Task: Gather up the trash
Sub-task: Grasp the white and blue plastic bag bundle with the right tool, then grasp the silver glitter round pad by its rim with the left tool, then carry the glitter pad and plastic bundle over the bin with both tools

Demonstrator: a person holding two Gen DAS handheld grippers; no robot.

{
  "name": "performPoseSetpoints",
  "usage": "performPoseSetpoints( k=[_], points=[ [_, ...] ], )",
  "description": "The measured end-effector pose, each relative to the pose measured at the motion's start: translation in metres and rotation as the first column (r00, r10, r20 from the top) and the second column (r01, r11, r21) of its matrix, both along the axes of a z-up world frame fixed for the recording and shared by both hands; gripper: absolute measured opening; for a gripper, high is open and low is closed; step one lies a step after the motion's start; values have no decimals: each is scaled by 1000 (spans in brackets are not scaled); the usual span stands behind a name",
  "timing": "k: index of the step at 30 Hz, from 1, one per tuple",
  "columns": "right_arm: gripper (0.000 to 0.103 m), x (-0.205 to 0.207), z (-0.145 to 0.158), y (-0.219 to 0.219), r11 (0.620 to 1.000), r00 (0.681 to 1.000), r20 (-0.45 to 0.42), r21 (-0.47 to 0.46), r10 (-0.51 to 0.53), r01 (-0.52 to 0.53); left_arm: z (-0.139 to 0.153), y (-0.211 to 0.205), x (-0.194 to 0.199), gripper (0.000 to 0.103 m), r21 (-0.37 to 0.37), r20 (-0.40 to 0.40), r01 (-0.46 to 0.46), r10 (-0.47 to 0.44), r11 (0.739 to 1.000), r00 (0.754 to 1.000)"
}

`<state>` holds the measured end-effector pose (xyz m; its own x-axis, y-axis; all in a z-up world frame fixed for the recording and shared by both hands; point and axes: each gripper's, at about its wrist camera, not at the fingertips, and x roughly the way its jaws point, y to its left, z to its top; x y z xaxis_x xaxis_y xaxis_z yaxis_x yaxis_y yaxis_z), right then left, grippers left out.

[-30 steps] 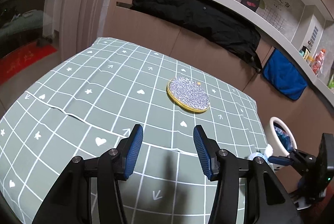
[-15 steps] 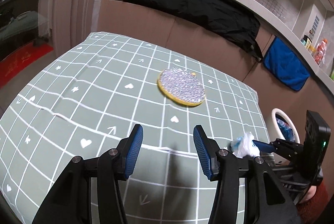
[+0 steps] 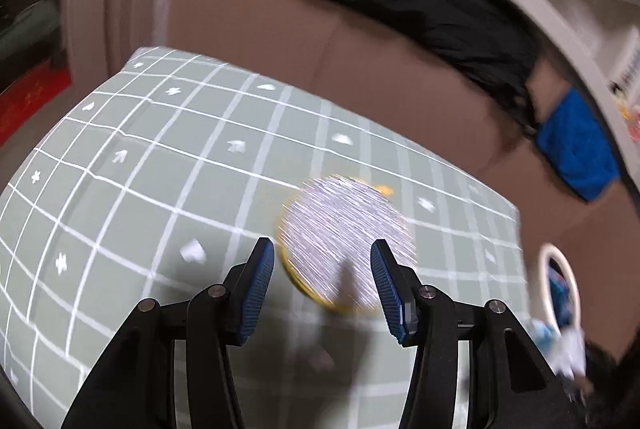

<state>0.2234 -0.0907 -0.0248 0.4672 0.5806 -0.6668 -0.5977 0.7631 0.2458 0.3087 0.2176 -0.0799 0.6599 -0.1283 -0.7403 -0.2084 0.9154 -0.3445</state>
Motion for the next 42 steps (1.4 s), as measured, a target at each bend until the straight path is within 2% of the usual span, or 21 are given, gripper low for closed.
performPoseSetpoints(
  k=[4, 7, 9, 12, 14, 16, 18, 19, 20, 22, 23, 24, 26, 31, 38, 42],
  points=[
    [35, 29, -7, 24, 999, 999, -44, 21, 26, -25, -11, 13, 17, 51, -53, -18, -10, 9, 999, 1000],
    [35, 59, -15, 51, 998, 995, -89, 39, 54, -50, -18, 15, 26, 51, -64, -35, 0, -3, 998, 999],
    [35, 75, -21, 72, 997, 993, -89, 5, 72, -72, -27, 16, 34, 50, -80, -66, 6, -11, 997, 998],
    [35, 87, -34, 91, 996, 989, -117, -27, 87, -91, -30, 15, 39, 49, -98, -50, 34, -39, 995, 998],
    [35, 89, -45, 95, 995, 985, -145, -32, 89, -95, -31, 13, 42, 47, -167, -55, 78, -88, 983, 995],
    [35, 88, -51, 96, 995, 984, -154, -28, 85, -91, -28, 12, 43, 46, -191, -54, 88, -100, 978, 994],
    [35, 88, -51, 94, 996, 985, -154, -24, 77, -81, -21, 11, 41, 40, -208, -24, 104, -111, 973, 994],
    [35, 88, -51, 93, 997, 986, -153, -26, 70, -75, -17, 10, 40, 36, -235, -7, 118, -123, 965, 992],
    [35, 89, -51, 90, 997, 986, -154, -23, 70, -74, -15, 10, 40, 27, -288, 6, 144, -149, 947, 989],
    [35, 88, -52, 88, 997, 985, -159, -14, 72, -75, -13, 3, 39, 27, -341, 12, 177, -184, 923, 983],
    [35, 87, -51, 88, 997, 985, -158, -14, 71, -74, -11, -1, 39, 26, -328, 12, 185, -192, 926, 981],
    [35, 86, -51, 89, 997, 986, -154, -16, 71, -74, -9, -9, 39, 20, -281, 10, 187, -192, 941, 981],
    [35, 83, -50, 87, 998, 986, -150, -15, 65, -69, -3, -18, 36, 16, -175, 12, 156, -156, 972, 988],
    [34, 69, -35, 69, 999, 993, -114, -3, 38, -38, 18, -30, 16, 14, -44, 63, 114, -111, 993, 992],
    [34, 35, -6, 32, 1000, 1000, -28, 2, -1, 1, 48, -56, -42, 14, 111, 148, 75, -91, 991, 985],
    [34, 10, 6, 14, 1000, 1000, 14, -1, -14, 14, 58, -74, -69, 14, 136, 175, 83, -106, 987, 979]
  ],
)
